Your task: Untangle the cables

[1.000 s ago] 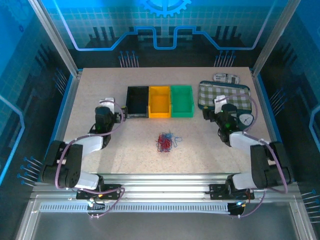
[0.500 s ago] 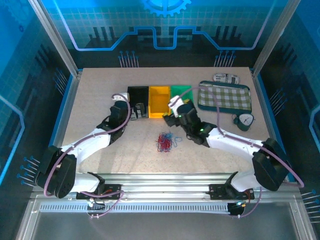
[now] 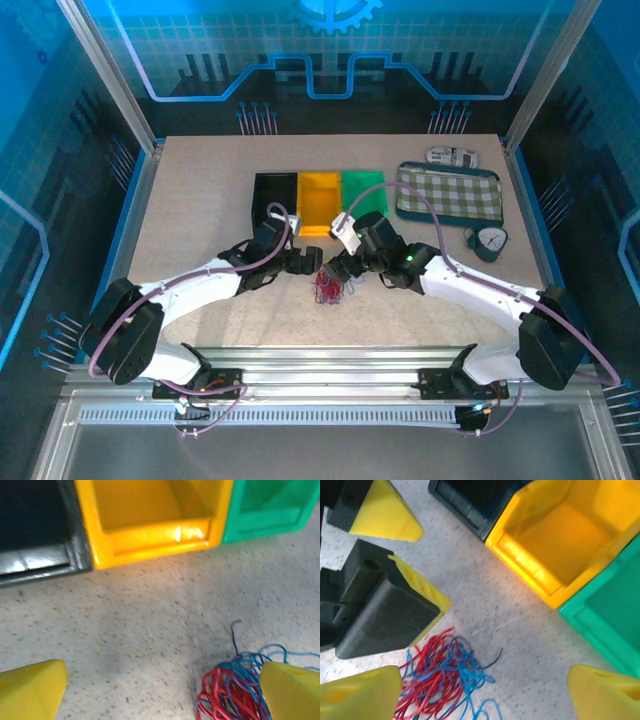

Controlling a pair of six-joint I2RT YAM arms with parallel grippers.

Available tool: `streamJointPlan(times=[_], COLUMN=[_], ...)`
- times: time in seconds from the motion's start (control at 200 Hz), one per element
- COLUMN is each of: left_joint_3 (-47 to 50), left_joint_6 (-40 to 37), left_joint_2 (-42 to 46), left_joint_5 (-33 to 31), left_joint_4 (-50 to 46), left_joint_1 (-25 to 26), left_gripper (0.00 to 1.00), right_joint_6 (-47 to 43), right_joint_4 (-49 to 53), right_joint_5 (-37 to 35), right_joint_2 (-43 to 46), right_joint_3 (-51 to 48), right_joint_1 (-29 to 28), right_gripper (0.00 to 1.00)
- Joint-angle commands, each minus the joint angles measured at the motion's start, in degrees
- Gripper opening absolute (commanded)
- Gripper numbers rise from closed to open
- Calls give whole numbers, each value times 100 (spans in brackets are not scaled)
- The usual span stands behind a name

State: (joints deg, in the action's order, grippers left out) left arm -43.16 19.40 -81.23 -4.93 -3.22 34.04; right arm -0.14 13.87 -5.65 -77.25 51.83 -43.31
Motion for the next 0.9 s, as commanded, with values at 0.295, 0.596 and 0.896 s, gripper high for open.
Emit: streamJointPlan(times=[0.295, 0.596, 0.896], left_joint_3=[-892, -716, -513], left_joint_6=[-647, -491, -464], left_joint_2=[-1028, -1018, -751], left_joint_5=[1192, 1032, 871], left_joint_4=[-882, -746, -785], left_joint_1=[276, 339, 322], left_gripper=[99, 99, 99], right_joint_6=[623, 682, 867], right_joint_4=[631, 430, 177], right_joint_5=[1221, 1279, 1224], right_joint_2=[-152, -609, -1281], right_joint_3=[-264, -282, 5], right_joint_1=[833, 874, 948], right_gripper=[82, 81, 72])
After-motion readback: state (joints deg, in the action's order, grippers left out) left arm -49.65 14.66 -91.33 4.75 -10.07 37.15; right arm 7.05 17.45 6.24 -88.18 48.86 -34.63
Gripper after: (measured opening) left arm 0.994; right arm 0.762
